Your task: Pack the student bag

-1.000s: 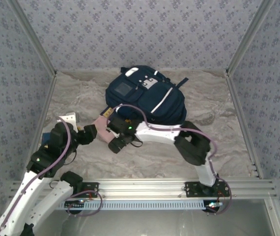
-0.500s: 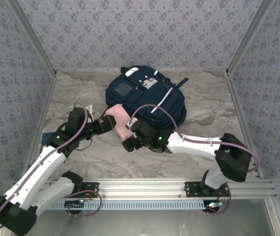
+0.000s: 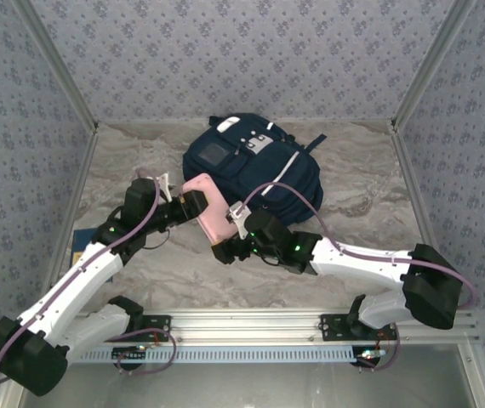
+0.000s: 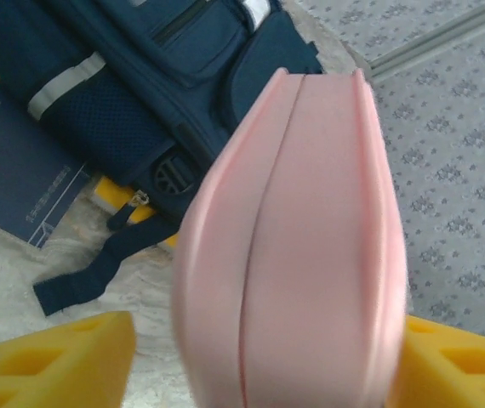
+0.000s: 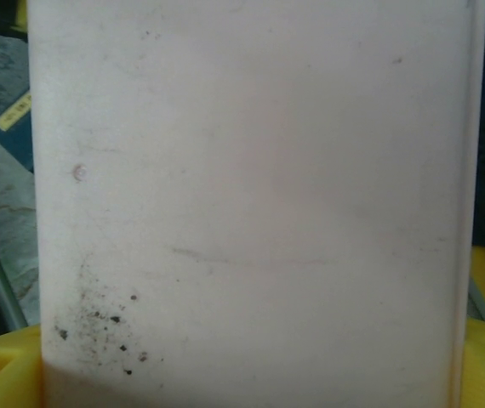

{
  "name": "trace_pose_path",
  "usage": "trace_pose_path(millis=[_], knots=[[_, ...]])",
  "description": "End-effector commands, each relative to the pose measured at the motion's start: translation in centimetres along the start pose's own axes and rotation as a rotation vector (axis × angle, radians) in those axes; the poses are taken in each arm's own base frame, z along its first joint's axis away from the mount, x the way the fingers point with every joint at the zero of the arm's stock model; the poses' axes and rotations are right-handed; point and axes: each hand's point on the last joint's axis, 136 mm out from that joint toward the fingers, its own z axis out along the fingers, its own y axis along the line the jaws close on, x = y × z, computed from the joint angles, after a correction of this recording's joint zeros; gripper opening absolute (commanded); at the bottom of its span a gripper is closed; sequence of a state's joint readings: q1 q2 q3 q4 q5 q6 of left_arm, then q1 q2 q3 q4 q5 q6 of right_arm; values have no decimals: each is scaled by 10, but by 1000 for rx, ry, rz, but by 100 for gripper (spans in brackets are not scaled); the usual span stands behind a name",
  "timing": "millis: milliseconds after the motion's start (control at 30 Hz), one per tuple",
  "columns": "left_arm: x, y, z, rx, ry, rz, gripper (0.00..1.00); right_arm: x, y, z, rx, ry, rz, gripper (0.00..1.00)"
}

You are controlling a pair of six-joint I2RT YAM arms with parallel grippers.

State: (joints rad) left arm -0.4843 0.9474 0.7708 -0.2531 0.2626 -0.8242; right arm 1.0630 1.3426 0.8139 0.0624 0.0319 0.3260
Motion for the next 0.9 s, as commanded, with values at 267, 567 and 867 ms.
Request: trace_pose_path(millis=[267, 567, 867], knots=[[-13, -22, -1, 124, -57, -11, 34, -21, 9, -12, -37, -87, 31, 74], [-27, -30, -14, 162, -149, -78, 30, -29, -19, -30, 39, -133, 226, 96], [-53, -32, -34, 294, -355, -266, 30, -59, -42, -50, -208, -341, 773, 100]])
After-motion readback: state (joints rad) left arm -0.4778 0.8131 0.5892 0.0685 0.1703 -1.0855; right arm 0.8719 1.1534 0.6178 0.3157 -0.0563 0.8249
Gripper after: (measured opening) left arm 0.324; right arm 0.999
